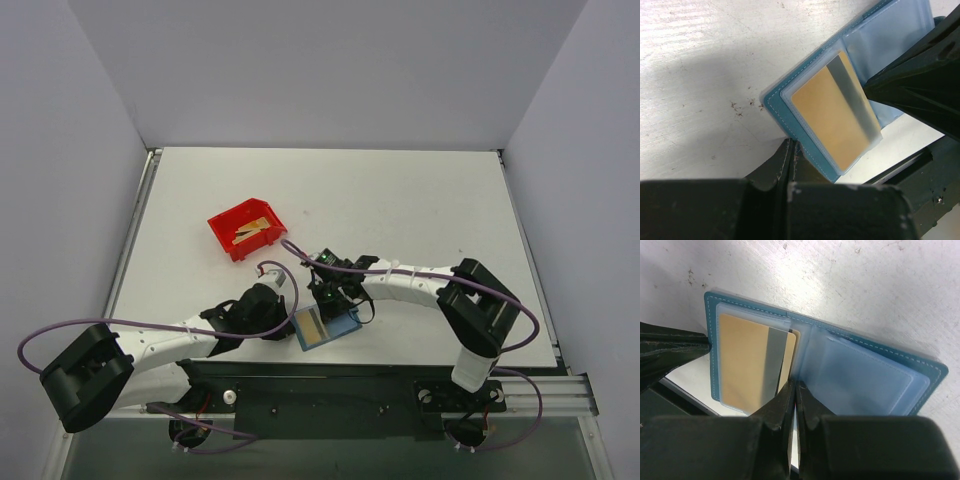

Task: Put the credit cards into the card holder
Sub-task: Close the card holder at the center of the board.

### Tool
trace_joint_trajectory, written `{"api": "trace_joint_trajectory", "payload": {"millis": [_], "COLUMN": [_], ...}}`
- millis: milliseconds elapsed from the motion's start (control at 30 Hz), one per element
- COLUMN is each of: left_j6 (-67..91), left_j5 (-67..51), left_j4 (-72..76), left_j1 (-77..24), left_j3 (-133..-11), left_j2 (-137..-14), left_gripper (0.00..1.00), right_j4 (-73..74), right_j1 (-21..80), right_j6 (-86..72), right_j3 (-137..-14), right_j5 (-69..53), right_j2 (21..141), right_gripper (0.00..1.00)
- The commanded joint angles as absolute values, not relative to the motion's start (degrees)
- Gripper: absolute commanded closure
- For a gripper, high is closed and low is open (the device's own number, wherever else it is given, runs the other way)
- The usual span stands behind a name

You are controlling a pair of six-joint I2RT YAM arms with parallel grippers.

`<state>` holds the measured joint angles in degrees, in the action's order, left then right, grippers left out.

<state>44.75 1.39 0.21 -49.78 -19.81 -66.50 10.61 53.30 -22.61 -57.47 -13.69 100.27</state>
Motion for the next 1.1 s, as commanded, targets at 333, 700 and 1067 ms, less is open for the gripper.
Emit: {"api": "trace_joint_trajectory", "payload": {"millis": [333,700,1067], "left_j6": [43.86,43.68,43.42], "left_j5": [2.29,2.11,1.85], "left_j4": [-2.99,-2.81,-2.9], "left_j1": [-49.83,-49.83,-49.83], "left_j3": [-19.77,-20.13,-20.3], "left_j2": [-67.24,-67.94,-68.2], "left_gripper": [1.0,1.0,1.0], "right_j4": [16.17,23.2,26.1], "right_j1": [53.79,54.23,55.9], "right_j6": [-21.88,-19.51,-21.62], "right_j3": [-60.73,-62.22,-62.58], "right_j5": [-2.03,9.31,13.0], "right_j2": [93.08,92.72,96.68], "right_gripper": [0.91,0.46,0.45]}}
